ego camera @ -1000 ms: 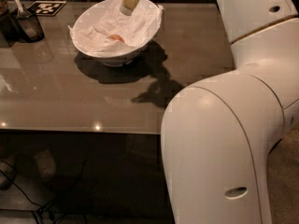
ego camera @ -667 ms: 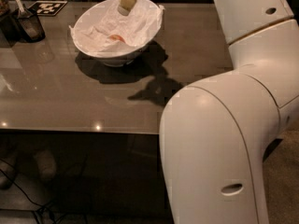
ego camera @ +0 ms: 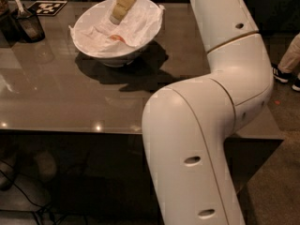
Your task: Pick apple from white bowl
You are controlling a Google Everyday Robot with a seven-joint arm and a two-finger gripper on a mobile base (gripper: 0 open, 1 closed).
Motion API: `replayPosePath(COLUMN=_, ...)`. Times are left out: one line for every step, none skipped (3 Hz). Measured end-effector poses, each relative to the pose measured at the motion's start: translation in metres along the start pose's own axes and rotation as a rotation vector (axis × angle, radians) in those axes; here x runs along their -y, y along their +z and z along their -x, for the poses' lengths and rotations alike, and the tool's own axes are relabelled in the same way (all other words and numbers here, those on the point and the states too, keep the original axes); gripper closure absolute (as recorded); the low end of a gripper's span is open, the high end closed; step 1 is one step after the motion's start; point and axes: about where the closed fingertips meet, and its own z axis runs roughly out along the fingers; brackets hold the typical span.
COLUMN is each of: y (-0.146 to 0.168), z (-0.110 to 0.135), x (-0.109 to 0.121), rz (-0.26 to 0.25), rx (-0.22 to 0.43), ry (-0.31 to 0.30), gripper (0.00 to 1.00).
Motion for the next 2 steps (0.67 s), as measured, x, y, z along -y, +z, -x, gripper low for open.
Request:
replayPosePath(y=0.023, z=-0.001, x=0.001, rz=0.021, rx=-0.017, ry=0.028, gripper=0.00)
replayPosePath(y=0.062, z=-0.002, x=-0.004, rz=0.063, rx=-0.050, ry=0.058, gripper=0.00)
